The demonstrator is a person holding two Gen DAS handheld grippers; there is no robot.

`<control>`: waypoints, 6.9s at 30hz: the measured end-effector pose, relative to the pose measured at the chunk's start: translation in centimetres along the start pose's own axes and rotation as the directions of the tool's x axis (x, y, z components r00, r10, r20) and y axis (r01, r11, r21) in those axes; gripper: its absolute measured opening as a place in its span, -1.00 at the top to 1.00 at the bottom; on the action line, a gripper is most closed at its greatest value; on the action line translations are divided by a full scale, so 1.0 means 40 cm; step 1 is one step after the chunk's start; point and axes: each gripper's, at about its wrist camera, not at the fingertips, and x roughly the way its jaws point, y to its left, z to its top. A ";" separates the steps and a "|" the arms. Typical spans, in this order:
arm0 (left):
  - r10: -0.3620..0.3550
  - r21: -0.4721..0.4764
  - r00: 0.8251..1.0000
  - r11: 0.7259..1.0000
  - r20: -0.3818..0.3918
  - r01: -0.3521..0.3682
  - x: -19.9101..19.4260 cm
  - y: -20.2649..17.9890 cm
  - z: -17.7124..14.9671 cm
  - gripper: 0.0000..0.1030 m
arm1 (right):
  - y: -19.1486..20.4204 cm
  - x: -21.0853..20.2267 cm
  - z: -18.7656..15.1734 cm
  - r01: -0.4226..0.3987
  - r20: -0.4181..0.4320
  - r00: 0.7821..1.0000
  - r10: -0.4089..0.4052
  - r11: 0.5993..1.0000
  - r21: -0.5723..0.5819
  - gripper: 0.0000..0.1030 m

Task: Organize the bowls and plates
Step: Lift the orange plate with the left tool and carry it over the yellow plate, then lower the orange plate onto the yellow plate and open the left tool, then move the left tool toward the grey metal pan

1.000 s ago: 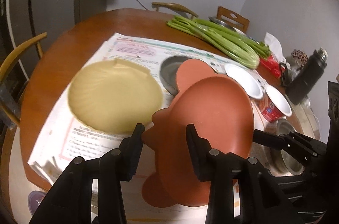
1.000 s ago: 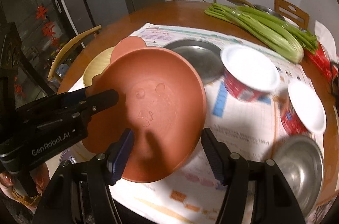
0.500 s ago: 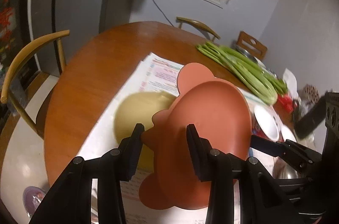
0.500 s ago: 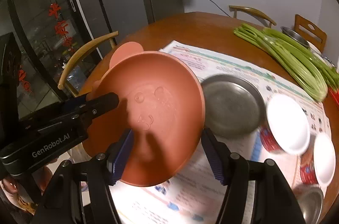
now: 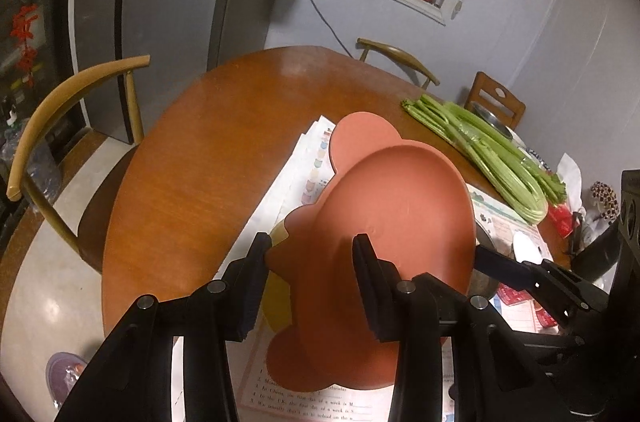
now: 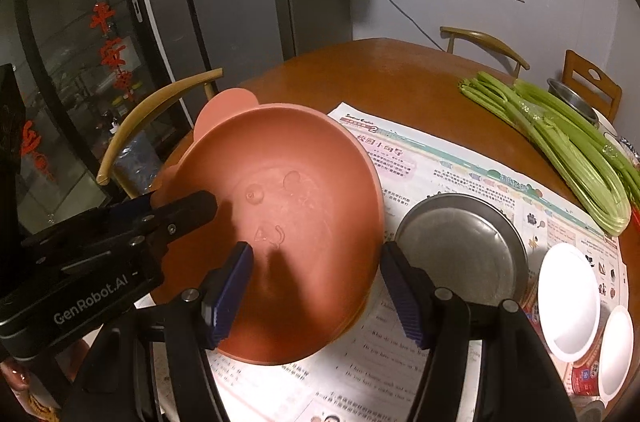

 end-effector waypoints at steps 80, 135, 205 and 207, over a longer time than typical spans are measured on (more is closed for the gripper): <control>0.041 -0.087 0.999 0.995 -0.017 -0.043 0.025 0.059 -0.084 0.06 | 0.020 0.148 -0.034 0.013 -0.039 0.999 -0.013 1.000 -0.007 -0.27; 0.003 0.061 0.995 0.998 0.104 -0.010 -0.196 -0.125 -0.070 -0.11 | -0.129 -0.273 -0.063 0.065 0.301 0.946 -0.121 0.980 0.190 -0.26; 0.058 0.299 0.980 0.954 -0.192 0.003 0.278 -0.357 0.023 -0.12 | -0.350 0.012 -0.220 -0.001 0.025 1.000 -0.016 0.830 0.558 -0.26; 0.062 0.302 0.979 0.953 -0.196 0.000 0.291 -0.360 0.024 -0.12 | -0.356 0.020 -0.217 0.004 0.024 1.000 -0.021 0.825 0.566 -0.26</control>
